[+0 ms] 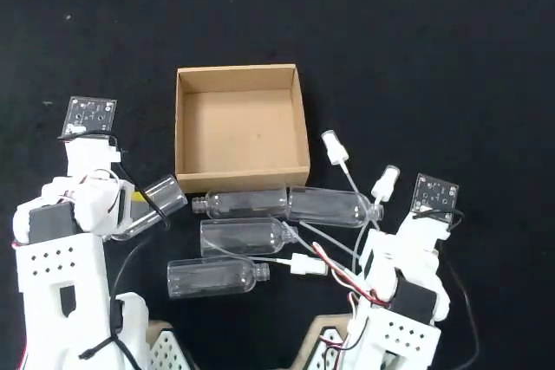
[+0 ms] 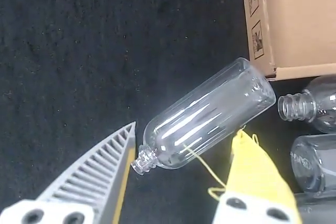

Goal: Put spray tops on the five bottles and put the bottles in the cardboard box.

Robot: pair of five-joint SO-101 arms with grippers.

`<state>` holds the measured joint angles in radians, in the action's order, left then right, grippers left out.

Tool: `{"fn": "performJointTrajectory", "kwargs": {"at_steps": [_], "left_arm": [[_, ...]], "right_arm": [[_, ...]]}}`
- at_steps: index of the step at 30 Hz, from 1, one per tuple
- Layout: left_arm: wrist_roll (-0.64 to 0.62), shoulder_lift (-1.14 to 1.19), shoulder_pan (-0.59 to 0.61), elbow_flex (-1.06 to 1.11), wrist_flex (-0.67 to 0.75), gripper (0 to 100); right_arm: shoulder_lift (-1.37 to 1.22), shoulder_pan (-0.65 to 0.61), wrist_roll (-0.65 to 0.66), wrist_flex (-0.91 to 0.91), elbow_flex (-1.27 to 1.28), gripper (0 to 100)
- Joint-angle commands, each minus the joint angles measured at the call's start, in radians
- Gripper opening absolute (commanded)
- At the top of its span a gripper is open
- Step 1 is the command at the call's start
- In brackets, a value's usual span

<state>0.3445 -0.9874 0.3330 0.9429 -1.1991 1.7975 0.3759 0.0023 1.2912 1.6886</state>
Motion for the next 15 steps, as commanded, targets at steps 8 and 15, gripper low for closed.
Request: {"fn": "performJointTrajectory", "kwargs": {"at_steps": [8,15], "left_arm": [[-0.002,-0.028,0.007,0.012,0.046,19],[-0.002,-0.028,0.01,0.012,0.046,19]], "right_arm": [[0.077,0.018,0.009,0.006,-0.004,1.2],[0.077,0.018,0.009,0.006,-0.004,1.2]]}}
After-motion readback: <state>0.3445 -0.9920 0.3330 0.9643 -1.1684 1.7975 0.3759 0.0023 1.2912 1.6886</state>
